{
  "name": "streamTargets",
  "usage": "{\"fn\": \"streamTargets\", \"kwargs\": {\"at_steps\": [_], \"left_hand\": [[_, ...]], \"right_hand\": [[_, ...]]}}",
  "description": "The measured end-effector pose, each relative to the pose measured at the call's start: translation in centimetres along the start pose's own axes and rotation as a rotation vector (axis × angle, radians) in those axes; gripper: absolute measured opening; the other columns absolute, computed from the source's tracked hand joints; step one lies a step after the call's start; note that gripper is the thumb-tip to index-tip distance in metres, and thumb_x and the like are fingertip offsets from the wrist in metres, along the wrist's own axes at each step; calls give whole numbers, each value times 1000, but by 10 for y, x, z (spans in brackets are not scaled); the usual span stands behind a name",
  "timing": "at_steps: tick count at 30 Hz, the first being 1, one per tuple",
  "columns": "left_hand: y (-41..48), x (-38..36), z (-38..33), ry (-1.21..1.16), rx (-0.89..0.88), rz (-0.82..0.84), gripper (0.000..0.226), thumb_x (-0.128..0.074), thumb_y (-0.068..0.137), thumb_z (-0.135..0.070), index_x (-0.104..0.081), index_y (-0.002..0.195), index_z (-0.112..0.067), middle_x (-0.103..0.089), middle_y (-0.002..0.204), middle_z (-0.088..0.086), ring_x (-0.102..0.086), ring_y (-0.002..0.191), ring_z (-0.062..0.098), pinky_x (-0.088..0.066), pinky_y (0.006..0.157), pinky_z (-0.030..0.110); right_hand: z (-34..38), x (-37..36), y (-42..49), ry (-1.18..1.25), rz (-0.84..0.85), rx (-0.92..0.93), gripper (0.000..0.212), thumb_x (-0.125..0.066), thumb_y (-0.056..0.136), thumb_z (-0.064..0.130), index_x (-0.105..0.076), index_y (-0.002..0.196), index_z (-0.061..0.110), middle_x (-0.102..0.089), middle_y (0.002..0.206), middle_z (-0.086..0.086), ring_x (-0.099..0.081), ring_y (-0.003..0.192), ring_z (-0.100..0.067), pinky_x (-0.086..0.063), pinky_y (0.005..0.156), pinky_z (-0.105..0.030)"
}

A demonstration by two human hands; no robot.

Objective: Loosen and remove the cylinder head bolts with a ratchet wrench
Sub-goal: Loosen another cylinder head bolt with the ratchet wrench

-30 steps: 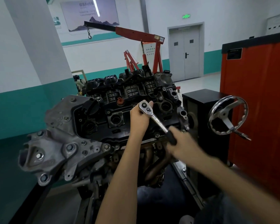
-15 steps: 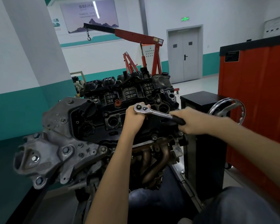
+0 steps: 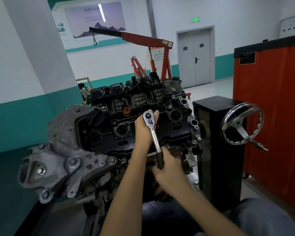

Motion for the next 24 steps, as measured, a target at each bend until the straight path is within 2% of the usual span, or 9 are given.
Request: {"fn": "streamTargets", "kwargs": {"at_steps": [1,5,7,9,11,14,18,20,24], "left_hand": [[2,-2,0,11,-12,26,56,-60,94,-17,-29,48,-29,-25,48,-10,-22,55,10,-24,60,31],[6,-11,-7,35,-76,96,58,-58,93,-11,-38,43,-30,-33,46,-13,-29,51,3,-28,59,27],[6,-10,-7,-1,-85,93,57,-56,92,-5,-45,43,-32,-41,47,-15,-42,60,1,-36,65,24],[5,-8,-3,-50,-75,77,56,-54,92,-2,-53,47,-34,-48,51,-17,-49,68,3,-41,72,23],[0,-6,-2,-68,-77,59,54,-55,95,-9,-47,48,-34,-43,51,-17,-40,59,0,-38,66,20],[-6,-11,-3,-87,-74,55,53,-58,97,-17,-34,52,-32,-32,51,-15,-29,56,5,-30,62,26],[-2,-5,-4,-37,-38,-38,50,-59,96,-14,-26,59,-21,-24,51,-12,-22,52,5,-25,57,25],[-1,-3,-5,19,-38,-42,49,-58,96,-15,-25,60,-20,-23,54,-9,-21,52,7,-24,56,25],[0,-7,-4,-10,-50,48,53,-59,95,-15,-29,55,-29,-28,50,-14,-24,54,5,-27,57,22]], "right_hand": [[-1,16,5,-93,47,30,23,-56,76,3,-47,86,21,-48,59,2,-46,48,-6,-36,46,-15],[11,86,40,-460,302,174,24,-59,78,-2,-53,88,19,-58,70,-7,-58,60,-20,-51,59,-39],[25,108,67,-743,325,255,32,-59,83,6,-43,81,34,-53,70,3,-57,61,-15,-46,55,-32],[34,115,79,-916,248,315,34,-59,85,15,-34,80,38,-46,69,7,-51,59,-14,-36,53,-24],[20,107,68,-836,181,261,30,-59,83,15,-37,83,35,-48,70,4,-52,58,-16,-38,50,-25],[-12,67,21,-347,77,85,32,-59,78,8,-40,78,33,-51,65,-6,-50,50,-17,-41,45,-29],[-7,0,-5,44,-86,-12,29,-56,79,1,-42,85,26,-45,62,0,-50,46,-3,-35,41,-12],[-1,-13,-6,98,-76,-14,28,-54,79,0,-41,81,25,-43,60,0,-48,45,-6,-34,40,-13],[-6,30,7,-158,80,26,24,-56,77,0,-51,94,17,-54,67,-10,-51,54,-19,-38,47,-17]]}}
Point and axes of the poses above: each hand's wrist, its own y-axis towards the middle knuckle, its own x-axis out of the back of the hand, z = x × y, the point moved 10 cm from there along y, towards the middle knuckle
